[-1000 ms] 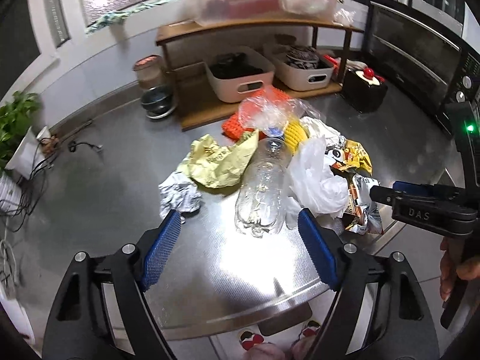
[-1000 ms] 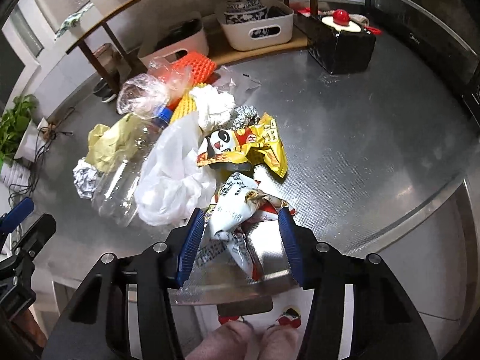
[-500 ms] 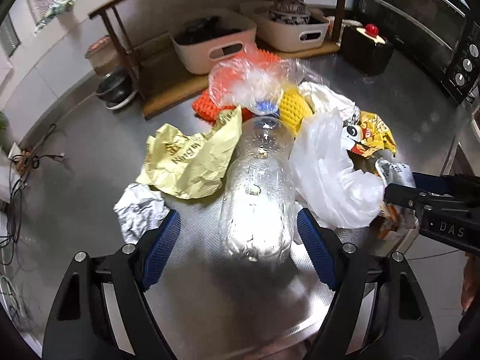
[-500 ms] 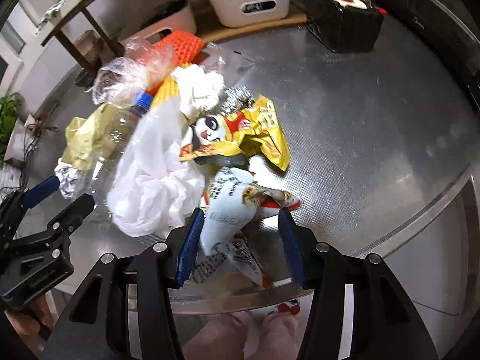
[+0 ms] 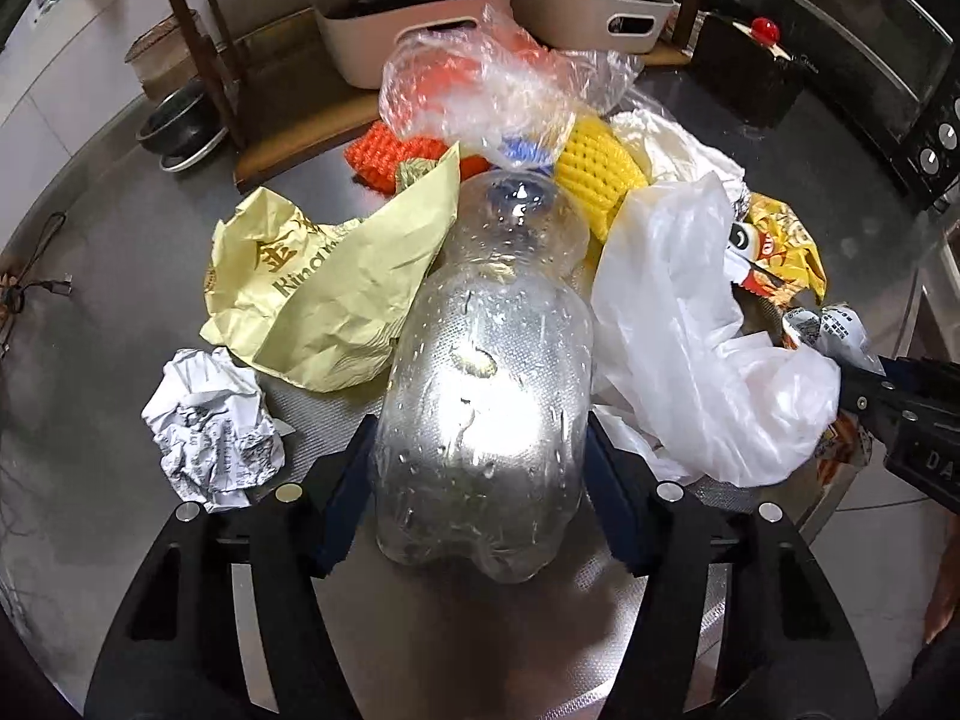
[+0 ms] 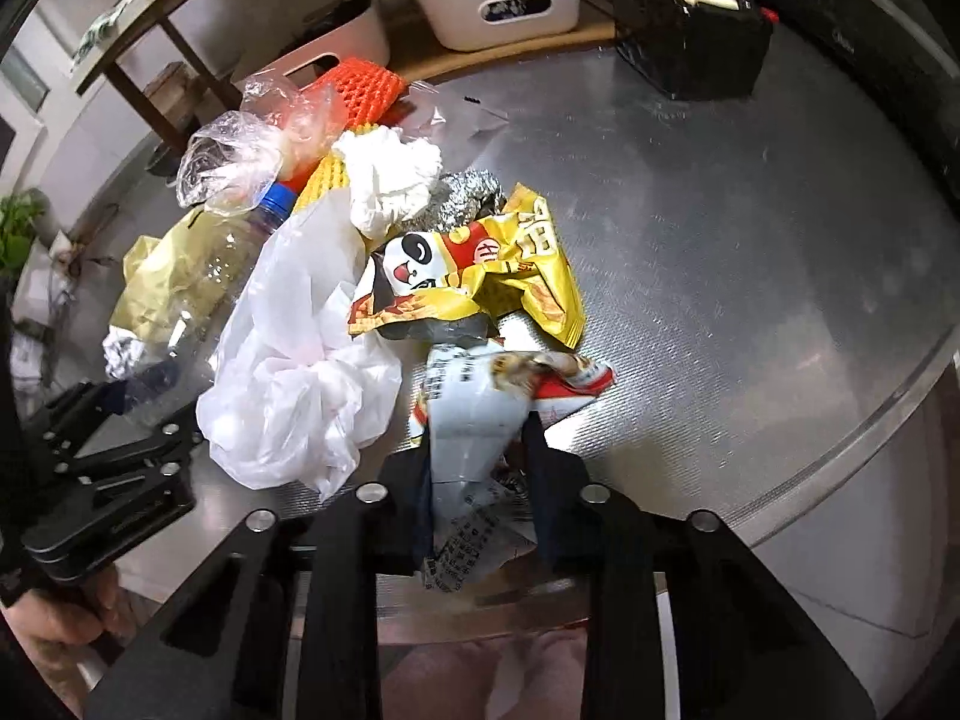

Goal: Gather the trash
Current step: 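Grasp the clear plastic bottle with the left tool while the right tool grasps a white snack wrapper, then carry the bottle and wrapper down over the floor bin with both tools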

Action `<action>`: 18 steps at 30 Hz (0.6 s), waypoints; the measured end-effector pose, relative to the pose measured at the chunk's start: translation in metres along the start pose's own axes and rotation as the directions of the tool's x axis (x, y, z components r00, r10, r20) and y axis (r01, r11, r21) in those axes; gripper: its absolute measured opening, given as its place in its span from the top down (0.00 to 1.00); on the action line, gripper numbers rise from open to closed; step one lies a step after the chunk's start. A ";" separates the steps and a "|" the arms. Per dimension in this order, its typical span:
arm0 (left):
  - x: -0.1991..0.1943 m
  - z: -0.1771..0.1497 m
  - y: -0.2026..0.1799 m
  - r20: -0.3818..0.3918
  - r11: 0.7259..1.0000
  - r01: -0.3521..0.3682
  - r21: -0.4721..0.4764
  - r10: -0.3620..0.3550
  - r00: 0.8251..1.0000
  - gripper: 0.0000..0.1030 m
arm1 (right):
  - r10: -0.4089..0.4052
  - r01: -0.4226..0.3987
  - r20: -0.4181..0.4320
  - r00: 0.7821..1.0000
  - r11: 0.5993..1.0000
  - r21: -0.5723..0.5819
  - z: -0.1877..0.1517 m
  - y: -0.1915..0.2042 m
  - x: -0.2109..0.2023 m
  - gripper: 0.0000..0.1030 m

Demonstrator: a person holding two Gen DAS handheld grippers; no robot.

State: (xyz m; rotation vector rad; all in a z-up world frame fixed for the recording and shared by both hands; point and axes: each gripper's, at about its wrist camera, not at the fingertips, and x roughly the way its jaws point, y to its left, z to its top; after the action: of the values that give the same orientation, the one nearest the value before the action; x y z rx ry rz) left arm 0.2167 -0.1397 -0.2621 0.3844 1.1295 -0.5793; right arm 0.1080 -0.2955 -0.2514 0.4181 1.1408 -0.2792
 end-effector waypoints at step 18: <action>-0.078 -0.063 -0.005 0.093 0.992 -0.033 -0.120 0.044 0.995 0.42 | 0.071 -0.066 0.044 0.996 0.992 -0.107 -0.038 0.003 -0.043 0.81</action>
State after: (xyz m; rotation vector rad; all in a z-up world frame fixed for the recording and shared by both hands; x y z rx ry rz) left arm 0.1440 -0.0901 -0.2146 0.2727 1.0574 -0.4891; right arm 0.0616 -0.2751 -0.2246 0.3546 1.0871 -0.1669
